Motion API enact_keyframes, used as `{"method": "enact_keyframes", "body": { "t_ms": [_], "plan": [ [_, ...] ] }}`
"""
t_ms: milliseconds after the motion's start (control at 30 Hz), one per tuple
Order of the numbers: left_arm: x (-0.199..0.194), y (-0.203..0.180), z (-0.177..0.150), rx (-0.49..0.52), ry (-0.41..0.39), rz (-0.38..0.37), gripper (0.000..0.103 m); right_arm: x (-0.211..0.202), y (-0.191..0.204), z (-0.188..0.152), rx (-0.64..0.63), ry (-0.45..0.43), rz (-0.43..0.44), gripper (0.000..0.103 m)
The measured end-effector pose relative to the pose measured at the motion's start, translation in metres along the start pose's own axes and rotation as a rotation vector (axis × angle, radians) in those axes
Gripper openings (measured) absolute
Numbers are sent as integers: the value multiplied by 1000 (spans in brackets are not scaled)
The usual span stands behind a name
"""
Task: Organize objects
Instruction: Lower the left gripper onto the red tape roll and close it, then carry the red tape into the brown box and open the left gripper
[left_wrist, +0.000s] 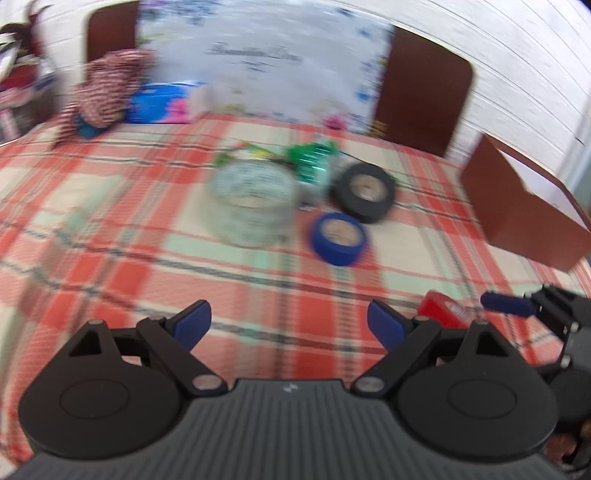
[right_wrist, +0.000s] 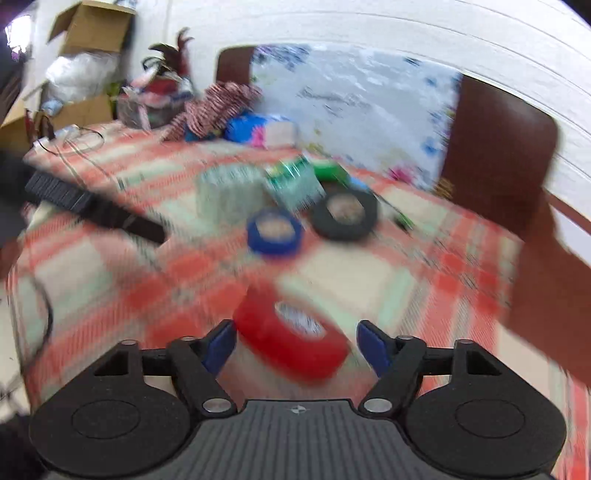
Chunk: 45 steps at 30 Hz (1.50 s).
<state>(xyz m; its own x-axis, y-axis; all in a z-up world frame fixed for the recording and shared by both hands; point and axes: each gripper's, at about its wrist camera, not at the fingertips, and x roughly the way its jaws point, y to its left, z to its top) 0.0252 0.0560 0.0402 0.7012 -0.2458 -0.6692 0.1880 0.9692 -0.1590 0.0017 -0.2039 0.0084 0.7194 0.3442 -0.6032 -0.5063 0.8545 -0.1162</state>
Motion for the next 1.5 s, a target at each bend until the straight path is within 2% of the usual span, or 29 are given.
{"method": "enact_keyframes", "body": {
  "t_ms": [100,233,333,433,500,567,633,700,767,867,967,1100,1233,1333,1500],
  "plan": [
    [11,-37,5,50,40,-59,93,-12,-5,-26,72,43,19,80],
    [18,-75,7,113,100,-113,92,-22,-6,-33,90,11,13,79],
    [20,-96,4,182,135,-75,84,-18,-6,-31,96,3,36,79],
    [17,-100,-1,200,149,-37,81,-11,3,-30,63,6,57,79],
    [16,-99,-4,207,163,-3,74,-6,7,-27,43,3,74,79],
    [20,-93,-9,186,208,7,59,-1,10,-23,29,4,77,79],
    [22,-87,-12,150,209,-7,59,6,10,-21,31,7,81,79],
    [26,-89,-14,143,217,-20,51,12,10,-18,30,0,90,74],
    [31,-92,-15,118,229,-51,32,15,11,-17,18,-11,99,71],
    [27,-106,-12,159,221,-39,29,9,12,-18,14,-34,83,71],
    [19,-118,2,175,185,-73,28,-7,5,-17,39,-88,33,71],
    [16,-162,40,243,99,-154,28,-30,-25,-3,7,-199,-138,71],
    [25,-229,87,341,-6,-237,27,-49,-87,16,21,-292,-311,71],
    [44,-278,118,374,-55,-300,28,-55,-143,29,73,-329,-398,71],
    [92,-339,143,402,-55,-340,27,-43,-218,31,163,-315,-451,71]
  ]
}}
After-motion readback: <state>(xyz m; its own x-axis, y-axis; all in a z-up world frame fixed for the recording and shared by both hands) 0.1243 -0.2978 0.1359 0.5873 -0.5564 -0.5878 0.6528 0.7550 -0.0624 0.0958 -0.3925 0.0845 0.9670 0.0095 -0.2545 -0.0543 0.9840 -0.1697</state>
